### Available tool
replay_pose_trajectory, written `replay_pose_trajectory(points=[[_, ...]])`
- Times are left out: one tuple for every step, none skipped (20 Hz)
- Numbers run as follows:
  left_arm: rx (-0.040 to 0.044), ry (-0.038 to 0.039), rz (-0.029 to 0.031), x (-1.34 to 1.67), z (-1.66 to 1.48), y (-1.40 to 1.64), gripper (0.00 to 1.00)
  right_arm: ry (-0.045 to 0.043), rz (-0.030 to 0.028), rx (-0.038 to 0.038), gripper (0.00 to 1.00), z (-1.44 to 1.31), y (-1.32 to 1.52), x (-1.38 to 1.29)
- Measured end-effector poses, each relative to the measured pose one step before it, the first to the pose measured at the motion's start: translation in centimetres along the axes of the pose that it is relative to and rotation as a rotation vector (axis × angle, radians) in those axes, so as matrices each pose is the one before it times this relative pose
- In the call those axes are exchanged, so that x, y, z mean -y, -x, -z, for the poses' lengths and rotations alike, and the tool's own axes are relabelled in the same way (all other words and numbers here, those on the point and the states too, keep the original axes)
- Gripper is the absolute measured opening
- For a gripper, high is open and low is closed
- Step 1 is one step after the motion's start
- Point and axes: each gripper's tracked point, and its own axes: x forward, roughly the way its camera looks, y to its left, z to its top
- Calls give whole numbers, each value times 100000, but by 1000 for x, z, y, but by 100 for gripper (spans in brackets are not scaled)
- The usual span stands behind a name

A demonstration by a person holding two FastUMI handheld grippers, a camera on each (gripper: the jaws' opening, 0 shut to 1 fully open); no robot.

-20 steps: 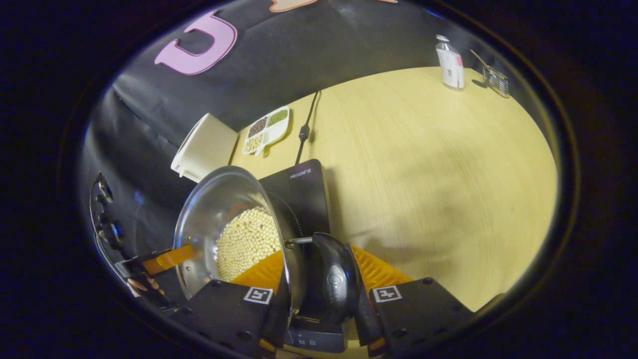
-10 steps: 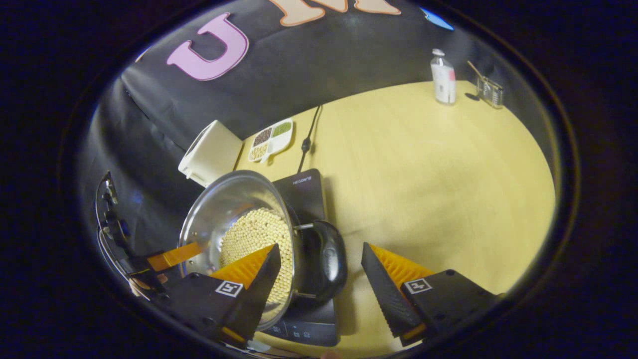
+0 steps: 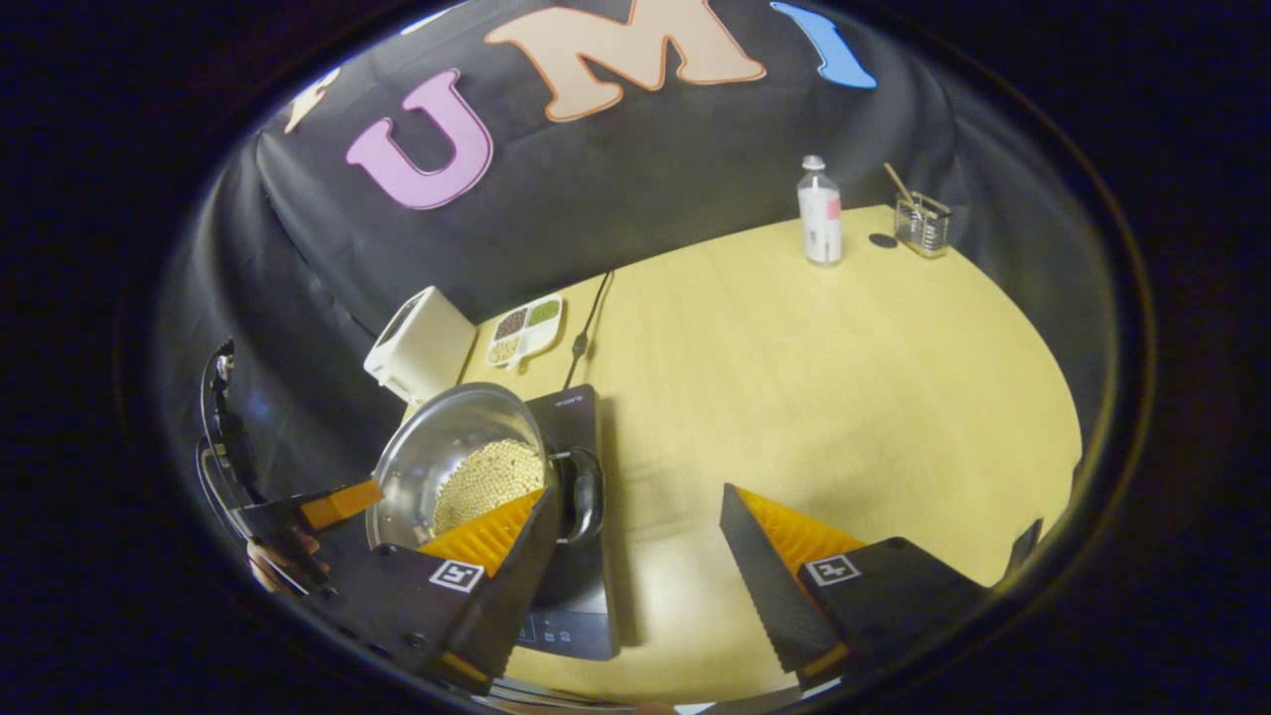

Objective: First push the handle of the pot to place it horizontally, then grasp the pot with both hands and set it on the induction cooktop.

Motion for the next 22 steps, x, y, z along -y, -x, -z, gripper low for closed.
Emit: replay_pose_trajectory(points=[[2655, -398, -1173, 754, -432, 1190, 98, 695, -1281, 1533, 94, -504, 998, 441], [3090, -633, -544, 1126, -575, 1325, 98, 1190, -1172, 2043, 100, -442, 1088, 569], [3372, -886, -97, 1361, -672, 1450, 98, 1976, -814, 2517, 94, -697, 1114, 681], [3158, -999, 94, 1312, -672, 1522, 98, 2771, -571, 1675, 94, -578, 1211, 929], [2775, -1153, -297, 1471, -722, 1590, 97, 2770, -398, 1453, 100, -577, 1224, 1055], [3041, -1325, 84, 1647, -736, 1251, 97, 2406, -393, 1962, 94, -652, 1414, 908], [3472, -994, 327, 1628, -907, 1279, 97, 1497, -301, 2535, 94, -850, 1382, 884], [3612, -231, 733, 1622, -1025, 1282, 96, 1130, -640, 2567, 93, -896, 1300, 861], [3517, 363, 760, 1490, -1057, 1272, 95, 730, -569, 3122, 93, -1108, 1418, 812], [4061, 1137, 672, 1492, -1074, 1195, 95, 1010, -73, 3286, 93, -1066, 1289, 894], [4687, 1616, 658, 1514, -1325, 1104, 95, 1174, 83, 3712, 93, -1249, 1255, 839], [4777, 1506, 790, 1440, -1365, 1121, 96, 1039, 309, 4113, 93, -1225, 1371, 763], [4668, 991, 811, 1392, -1123, 730, 97, 590, 560, 3541, 93, -1437, 1314, 829], [4180, 110, 730, 1208, -971, 872, 99, 598, 119, 3065, 93, -1273, 1179, 881], [3994, -321, 465, 1149, -953, 572, 97, 653, 184, 2370, 100, -1235, 1031, 819], [3129, -362, 591, 850, -620, 553, 97, 817, 461, 2253, 93, -878, 963, 832], [2617, -169, 555, 899, -543, 561, 98, 1152, 350, 2480, 93, -1113, 905, 798], [2074, 418, 638, 1178, -470, 703, 96, 1000, 658, 2381, 93, -986, 571, 642], [1090, 813, 950, 1056, -344, 561, 96, 1177, 495, 2115, 93, -889, 624, 725], [746, 982, 991, 1077, -177, 567, 97, 1506, 518, 2049, 92, -868, 755, 601], [903, 1016, 1108, 931, -243, 626, 99, 1475, 781, 2015, 92, -819, 508, 595], [1158, 563, 684, 670, -450, 401, 97, 1274, 485, 1840, 93, -725, 567, 496]])
